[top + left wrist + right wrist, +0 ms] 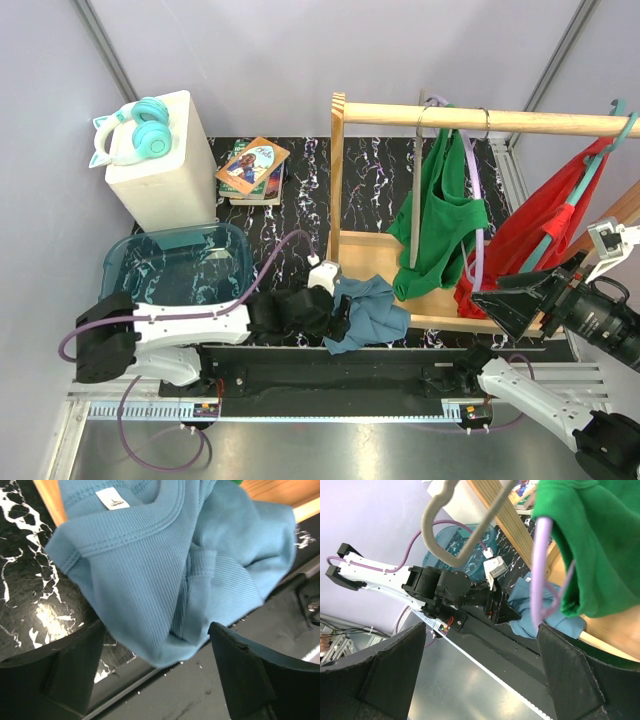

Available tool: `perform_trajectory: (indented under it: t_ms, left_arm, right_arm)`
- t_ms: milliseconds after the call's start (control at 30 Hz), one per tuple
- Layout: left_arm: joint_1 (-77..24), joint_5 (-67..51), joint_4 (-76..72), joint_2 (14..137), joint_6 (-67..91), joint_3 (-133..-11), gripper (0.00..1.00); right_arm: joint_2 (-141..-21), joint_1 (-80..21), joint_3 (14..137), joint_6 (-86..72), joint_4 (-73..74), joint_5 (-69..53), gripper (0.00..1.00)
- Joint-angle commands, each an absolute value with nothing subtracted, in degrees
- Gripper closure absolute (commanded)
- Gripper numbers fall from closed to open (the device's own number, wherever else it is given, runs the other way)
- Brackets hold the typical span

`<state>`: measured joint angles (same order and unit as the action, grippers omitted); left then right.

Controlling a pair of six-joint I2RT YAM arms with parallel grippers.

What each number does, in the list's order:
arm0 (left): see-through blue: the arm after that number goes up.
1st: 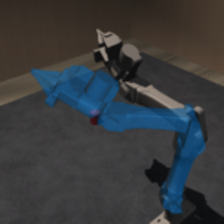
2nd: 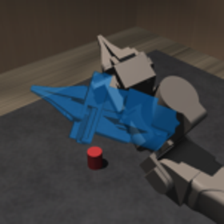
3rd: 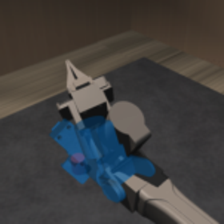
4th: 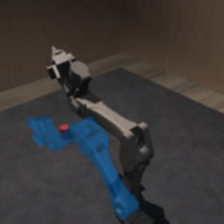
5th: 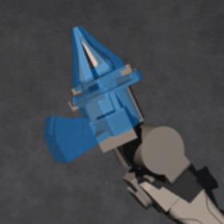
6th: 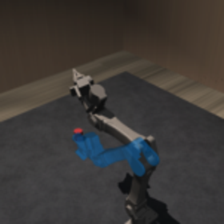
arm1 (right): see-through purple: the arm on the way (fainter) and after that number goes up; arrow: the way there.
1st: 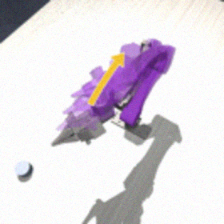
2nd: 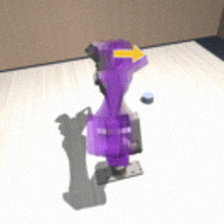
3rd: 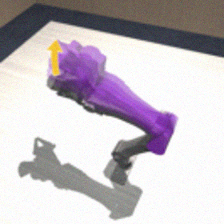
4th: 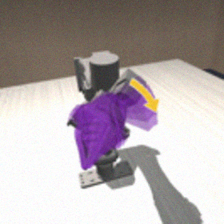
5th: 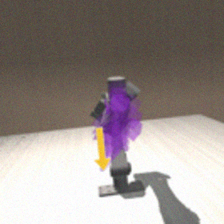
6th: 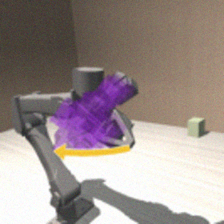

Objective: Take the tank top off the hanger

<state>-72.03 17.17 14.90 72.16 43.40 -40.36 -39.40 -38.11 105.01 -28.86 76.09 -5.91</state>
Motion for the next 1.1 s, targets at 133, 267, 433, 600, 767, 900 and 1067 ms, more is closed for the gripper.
perform_trajectory:
  t_ms: [133, 267, 433, 600, 767, 900, 1067]
  left_arm:
    - [-72.2, 16.5, 10.5, 77.0, 43.8, -43.4, 0.55]
    - [-71.0, 13.6, 14.3, 77.6, 45.2, -45.4, 0.98]
    - [-70.8, 10.9, 27.7, 75.0, 48.2, -53.8, 1.00]
    - [-69.0, 14.5, 47.4, 69.3, 48.5, -66.9, 1.00]
    - [-65.6, 19.4, 56.9, 64.4, 46.5, -71.9, 1.00]
    - [-59.4, 26.5, 61.6, 59.9, 45.1, -74.8, 1.00]
    - [-47.8, 26.8, 62.0, 56.3, 35.4, -81.4, 1.00]
  right_arm:
    - [-35.0, -38.1, 98.7, -30.1, 71.2, -1.1, 0.00]
    - [-31.1, -38.1, 92.2, -37.3, 67.2, -0.4, 0.00]
    - [-31.7, -38.1, 92.5, -42.4, 70.0, 5.4, 0.00]
    - [-32.6, -38.1, 95.4, -48.4, 77.5, 18.7, 0.00]
    - [-25.7, -38.1, 89.8, -54.8, 76.7, 22.2, 0.03]
    - [-25.3, -38.1, 87.3, -55.6, 75.2, 20.0, 0.09]
    - [-27.7, -38.1, 87.4, -53.8, 75.5, 17.5, 0.09]
